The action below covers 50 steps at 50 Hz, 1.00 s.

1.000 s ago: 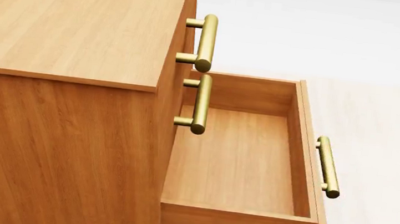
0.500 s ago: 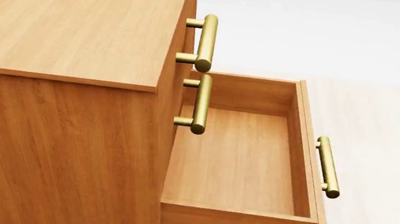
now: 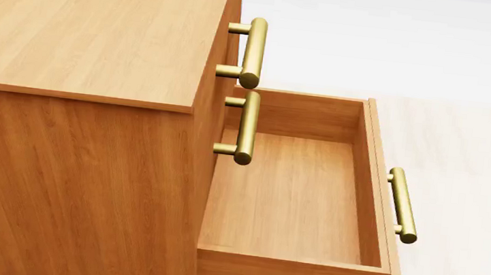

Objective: Put the bowl in the bottom drawer of the cabinet and close it.

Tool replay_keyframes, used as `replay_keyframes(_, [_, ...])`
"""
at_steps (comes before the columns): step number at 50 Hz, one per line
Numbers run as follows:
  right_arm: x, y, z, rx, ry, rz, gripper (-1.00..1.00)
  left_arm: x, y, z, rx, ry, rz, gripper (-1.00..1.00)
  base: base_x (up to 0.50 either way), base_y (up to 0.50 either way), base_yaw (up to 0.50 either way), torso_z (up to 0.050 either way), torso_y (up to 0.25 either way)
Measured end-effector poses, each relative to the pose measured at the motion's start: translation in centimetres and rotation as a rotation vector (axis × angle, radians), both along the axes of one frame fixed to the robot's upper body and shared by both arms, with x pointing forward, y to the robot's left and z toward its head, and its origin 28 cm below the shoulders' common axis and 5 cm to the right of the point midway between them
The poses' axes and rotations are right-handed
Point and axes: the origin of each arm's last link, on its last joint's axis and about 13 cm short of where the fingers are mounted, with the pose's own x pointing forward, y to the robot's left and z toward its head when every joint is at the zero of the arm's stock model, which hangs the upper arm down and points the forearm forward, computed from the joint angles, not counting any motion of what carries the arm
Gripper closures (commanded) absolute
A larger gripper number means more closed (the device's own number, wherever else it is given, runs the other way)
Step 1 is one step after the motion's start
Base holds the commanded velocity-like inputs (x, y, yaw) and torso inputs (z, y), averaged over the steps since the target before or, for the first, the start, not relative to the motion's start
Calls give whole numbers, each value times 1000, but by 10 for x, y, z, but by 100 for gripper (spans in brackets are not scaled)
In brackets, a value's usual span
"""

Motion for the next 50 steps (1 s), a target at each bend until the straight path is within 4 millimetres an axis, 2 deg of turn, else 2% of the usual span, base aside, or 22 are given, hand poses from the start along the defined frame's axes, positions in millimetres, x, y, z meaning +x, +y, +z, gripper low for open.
replay_keyframes(50, [3,-1,-21,224,20,-24,-100,1,0,0,1,-2,3,-100,0,0,0,0,0])
